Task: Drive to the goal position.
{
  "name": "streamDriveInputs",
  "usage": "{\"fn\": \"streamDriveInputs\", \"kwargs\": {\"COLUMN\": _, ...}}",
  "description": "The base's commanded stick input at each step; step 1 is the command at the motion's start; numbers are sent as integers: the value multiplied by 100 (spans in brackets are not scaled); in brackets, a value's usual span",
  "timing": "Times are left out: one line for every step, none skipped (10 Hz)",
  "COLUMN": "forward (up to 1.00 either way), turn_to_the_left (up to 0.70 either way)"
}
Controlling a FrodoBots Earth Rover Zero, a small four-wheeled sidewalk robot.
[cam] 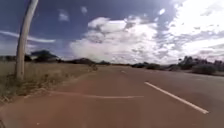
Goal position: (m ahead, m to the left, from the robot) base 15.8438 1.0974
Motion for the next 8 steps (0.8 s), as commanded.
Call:
{"fn": "streamDriveInputs", "kwargs": {"forward": 100, "turn_to_the_left": -33}}
{"fn": "streamDriveInputs", "kwargs": {"forward": 100, "turn_to_the_left": -36}}
{"fn": "streamDriveInputs", "kwargs": {"forward": 100, "turn_to_the_left": -40}}
{"fn": "streamDriveInputs", "kwargs": {"forward": 100, "turn_to_the_left": -5}}
{"fn": "streamDriveInputs", "kwargs": {"forward": 100, "turn_to_the_left": -3}}
{"fn": "streamDriveInputs", "kwargs": {"forward": 100, "turn_to_the_left": -1}}
{"fn": "streamDriveInputs", "kwargs": {"forward": 100, "turn_to_the_left": 0}}
{"fn": "streamDriveInputs", "kwargs": {"forward": 100, "turn_to_the_left": 0}}
